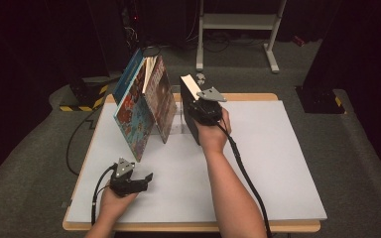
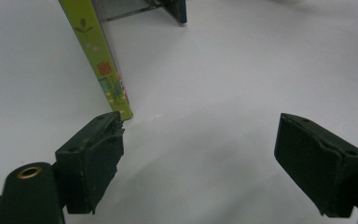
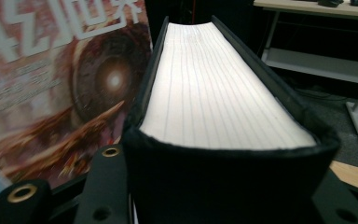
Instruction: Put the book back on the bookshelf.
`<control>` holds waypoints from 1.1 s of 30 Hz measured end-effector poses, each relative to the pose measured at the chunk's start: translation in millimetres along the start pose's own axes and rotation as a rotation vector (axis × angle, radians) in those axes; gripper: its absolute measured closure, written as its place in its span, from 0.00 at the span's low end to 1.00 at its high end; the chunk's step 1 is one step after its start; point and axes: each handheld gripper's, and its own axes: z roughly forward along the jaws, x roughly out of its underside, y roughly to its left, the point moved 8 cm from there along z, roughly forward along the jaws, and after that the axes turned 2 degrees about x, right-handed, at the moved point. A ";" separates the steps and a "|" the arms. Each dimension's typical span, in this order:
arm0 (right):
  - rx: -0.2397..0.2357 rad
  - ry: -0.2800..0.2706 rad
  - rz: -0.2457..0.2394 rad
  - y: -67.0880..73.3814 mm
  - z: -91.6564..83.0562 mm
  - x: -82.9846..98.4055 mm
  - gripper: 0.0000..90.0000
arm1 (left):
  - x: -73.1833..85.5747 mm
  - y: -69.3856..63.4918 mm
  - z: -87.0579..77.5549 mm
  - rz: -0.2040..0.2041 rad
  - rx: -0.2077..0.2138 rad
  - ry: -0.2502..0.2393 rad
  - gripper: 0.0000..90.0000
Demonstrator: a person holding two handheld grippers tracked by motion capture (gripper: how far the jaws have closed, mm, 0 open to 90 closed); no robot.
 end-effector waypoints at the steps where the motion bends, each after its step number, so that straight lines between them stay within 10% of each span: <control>1: 0.004 -0.002 0.006 -0.4 3.6 -0.7 0.60 | -0.1 0.4 -0.1 0.000 0.000 -0.002 0.18; 15: 0.054 -0.014 0.023 -4.4 48.3 4.4 0.60 | -0.2 0.4 -0.3 -0.002 0.009 -0.001 0.18; 33: -0.020 0.044 0.057 -2.7 18.5 31.9 0.50 | 0.0 -1.3 0.3 -0.001 0.009 -0.001 0.18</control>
